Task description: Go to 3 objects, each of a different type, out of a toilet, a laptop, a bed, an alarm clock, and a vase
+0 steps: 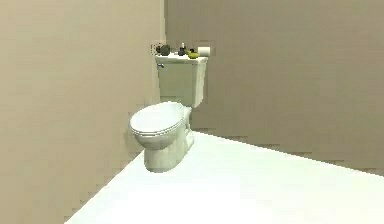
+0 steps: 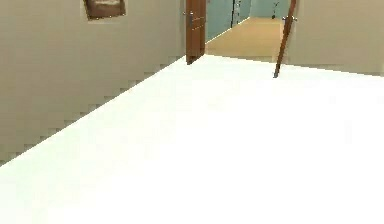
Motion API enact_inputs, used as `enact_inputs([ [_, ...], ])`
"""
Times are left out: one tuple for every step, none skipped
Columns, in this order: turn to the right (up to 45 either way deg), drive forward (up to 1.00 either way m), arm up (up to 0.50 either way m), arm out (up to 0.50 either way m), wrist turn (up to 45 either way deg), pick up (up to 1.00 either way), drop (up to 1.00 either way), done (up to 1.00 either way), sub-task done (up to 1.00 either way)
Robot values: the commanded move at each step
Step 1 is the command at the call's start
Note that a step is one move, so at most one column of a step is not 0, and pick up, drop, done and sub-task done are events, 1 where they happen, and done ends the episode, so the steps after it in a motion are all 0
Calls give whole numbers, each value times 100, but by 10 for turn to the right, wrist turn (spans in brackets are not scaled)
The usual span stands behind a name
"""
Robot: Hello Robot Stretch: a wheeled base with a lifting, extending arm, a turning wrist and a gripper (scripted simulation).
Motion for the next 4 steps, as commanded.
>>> enact_inputs([
  [0, 80, 0, 0, 0, 0, 0, 0, 0],
  [-120, 0, 0, 0, 0, 0, 0, 0, 0],
  [0, 0, 0, 0, 0, 0, 0, 0, 100],
  [-450, 0, 0, 0, 0, 0, 0, 0, 0],
])
